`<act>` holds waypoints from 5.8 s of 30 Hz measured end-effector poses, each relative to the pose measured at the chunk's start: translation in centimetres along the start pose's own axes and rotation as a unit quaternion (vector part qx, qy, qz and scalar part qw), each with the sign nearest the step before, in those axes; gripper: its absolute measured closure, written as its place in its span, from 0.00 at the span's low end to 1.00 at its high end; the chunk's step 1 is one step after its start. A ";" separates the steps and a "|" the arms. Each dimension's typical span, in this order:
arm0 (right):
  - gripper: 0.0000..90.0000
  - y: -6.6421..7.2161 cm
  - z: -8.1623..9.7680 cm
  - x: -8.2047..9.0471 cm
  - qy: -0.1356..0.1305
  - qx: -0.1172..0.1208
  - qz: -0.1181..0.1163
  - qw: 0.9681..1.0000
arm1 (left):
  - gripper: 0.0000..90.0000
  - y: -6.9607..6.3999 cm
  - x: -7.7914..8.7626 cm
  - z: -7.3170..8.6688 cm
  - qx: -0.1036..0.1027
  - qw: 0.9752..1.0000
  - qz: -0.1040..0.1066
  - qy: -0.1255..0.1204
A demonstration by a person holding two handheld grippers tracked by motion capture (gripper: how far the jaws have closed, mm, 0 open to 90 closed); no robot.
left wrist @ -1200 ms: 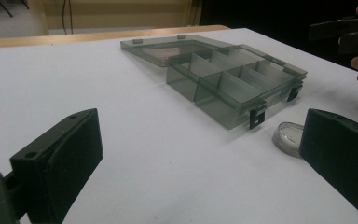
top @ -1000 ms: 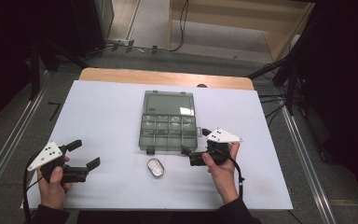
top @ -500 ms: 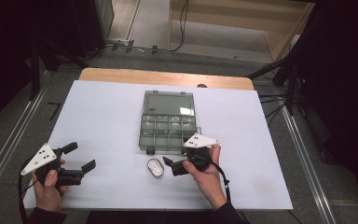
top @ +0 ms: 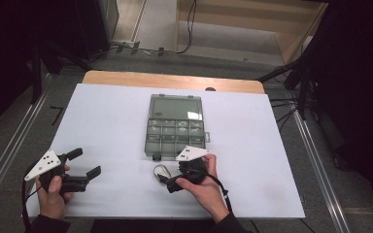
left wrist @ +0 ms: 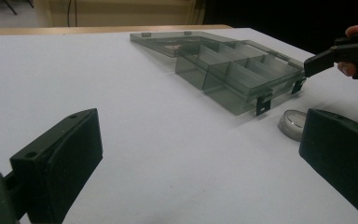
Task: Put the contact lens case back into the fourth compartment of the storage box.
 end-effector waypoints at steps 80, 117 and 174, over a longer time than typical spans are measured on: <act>0.52 1.6 1.9 -1.6 0.043 0.016 0.022 0.999 | 0.00 -0.5 -0.6 0.8 -0.022 1.000 0.000 0.008; 0.52 -2.7 -2.0 3.1 -0.002 0.014 0.056 0.998 | 0.00 -0.8 -0.6 0.8 -0.026 1.000 0.006 0.006; 0.52 -12.8 -4.8 5.0 -0.027 -0.034 0.129 0.991 | 0.00 -0.8 -0.6 0.8 -0.025 1.000 0.007 0.004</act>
Point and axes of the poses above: each handheld gripper's, and its own axes: x roughly backward along the jaws, z roughly out of its underside, y roughly to its left, the point moved 10 cm from there along -x, roughly forward along the jaws, and after that the axes turned 6 degrees about -y, right-handed, at the moved point
